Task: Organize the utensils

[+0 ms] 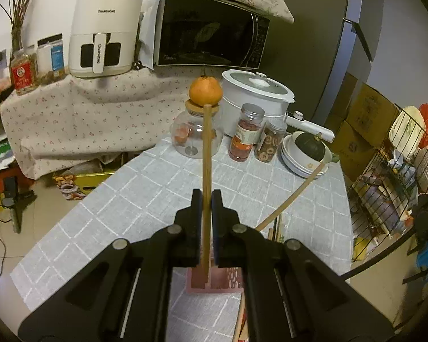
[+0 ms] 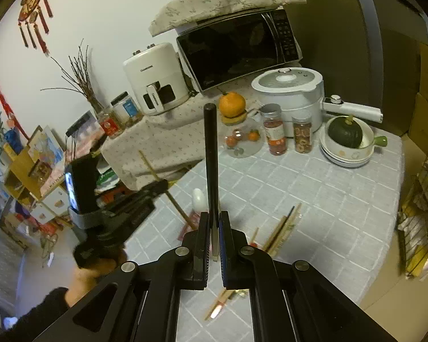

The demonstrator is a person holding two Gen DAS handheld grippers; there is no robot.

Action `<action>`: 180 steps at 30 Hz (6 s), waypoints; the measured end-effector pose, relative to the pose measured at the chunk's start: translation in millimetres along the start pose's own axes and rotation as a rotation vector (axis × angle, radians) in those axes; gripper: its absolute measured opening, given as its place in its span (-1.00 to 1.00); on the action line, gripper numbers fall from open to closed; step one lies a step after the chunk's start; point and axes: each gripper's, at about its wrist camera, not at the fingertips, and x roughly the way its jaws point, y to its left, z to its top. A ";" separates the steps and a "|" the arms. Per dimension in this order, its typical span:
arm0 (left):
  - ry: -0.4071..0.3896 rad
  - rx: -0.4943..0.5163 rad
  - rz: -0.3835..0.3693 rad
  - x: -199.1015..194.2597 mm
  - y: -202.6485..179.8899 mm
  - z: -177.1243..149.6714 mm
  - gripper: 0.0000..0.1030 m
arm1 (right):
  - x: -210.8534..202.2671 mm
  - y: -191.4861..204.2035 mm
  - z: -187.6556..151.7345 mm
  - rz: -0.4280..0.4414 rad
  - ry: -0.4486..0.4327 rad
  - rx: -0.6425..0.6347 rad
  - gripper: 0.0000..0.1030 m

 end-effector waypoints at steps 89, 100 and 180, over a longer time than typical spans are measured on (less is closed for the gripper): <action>0.480 0.006 0.044 17.7 21.8 -67.3 0.62 | 207.7 -144.9 -61.5 -0.317 0.479 0.238 -0.15; 0.484 0.023 -0.008 16.5 14.8 -65.7 0.62 | 227.3 -144.3 -54.1 -0.355 0.492 0.219 -0.39; 0.672 0.263 0.033 196.8 -168.1 -79.7 -0.85 | 84.9 -250.8 -76.9 -0.183 0.469 0.386 -0.81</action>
